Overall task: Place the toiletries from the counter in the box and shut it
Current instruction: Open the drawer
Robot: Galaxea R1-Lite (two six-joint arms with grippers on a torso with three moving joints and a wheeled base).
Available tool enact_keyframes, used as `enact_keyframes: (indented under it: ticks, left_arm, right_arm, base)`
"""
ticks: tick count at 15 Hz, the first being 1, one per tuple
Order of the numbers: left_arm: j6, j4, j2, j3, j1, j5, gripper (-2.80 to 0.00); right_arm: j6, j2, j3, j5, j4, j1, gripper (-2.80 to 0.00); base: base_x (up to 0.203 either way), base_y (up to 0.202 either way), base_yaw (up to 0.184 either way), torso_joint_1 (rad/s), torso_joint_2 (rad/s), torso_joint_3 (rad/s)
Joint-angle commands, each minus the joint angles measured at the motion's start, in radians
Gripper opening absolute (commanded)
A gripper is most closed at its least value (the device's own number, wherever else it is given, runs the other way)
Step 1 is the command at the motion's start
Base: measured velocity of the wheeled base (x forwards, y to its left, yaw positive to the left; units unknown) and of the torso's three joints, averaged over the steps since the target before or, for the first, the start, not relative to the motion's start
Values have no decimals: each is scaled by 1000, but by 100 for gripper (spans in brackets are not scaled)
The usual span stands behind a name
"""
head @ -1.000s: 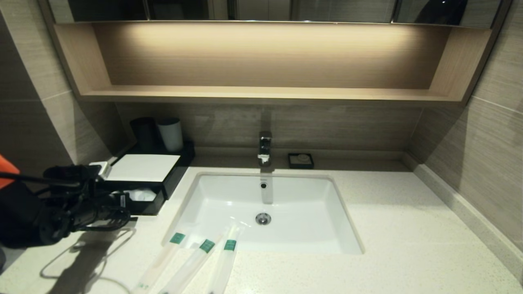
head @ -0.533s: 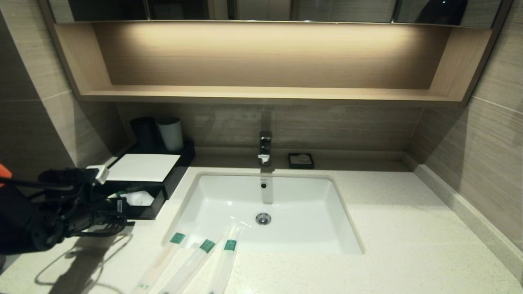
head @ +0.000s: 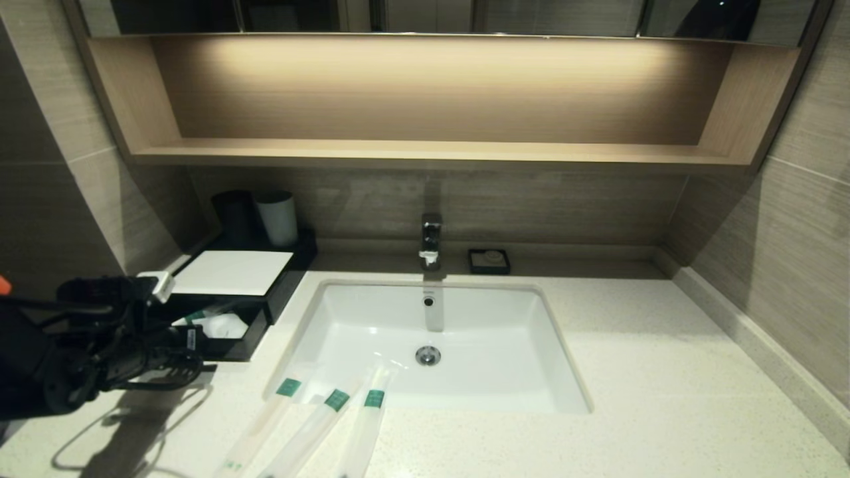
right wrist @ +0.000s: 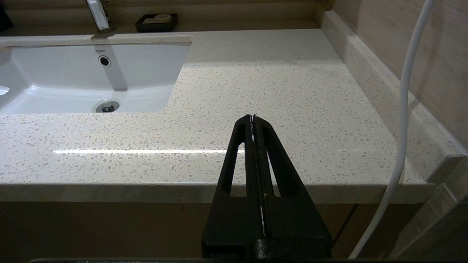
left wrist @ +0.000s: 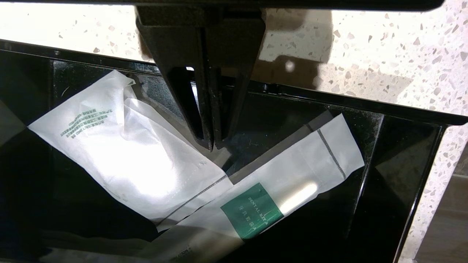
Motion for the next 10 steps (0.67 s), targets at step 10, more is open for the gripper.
enact_keyframes:
  ticks: [10]
  left_arm:
    - [24,43,-82,44,1,10,-280]
  right_arm:
    - [1,1,-1,0,0,0,-280]
  base:
    - [0,0,0,0,0,0]
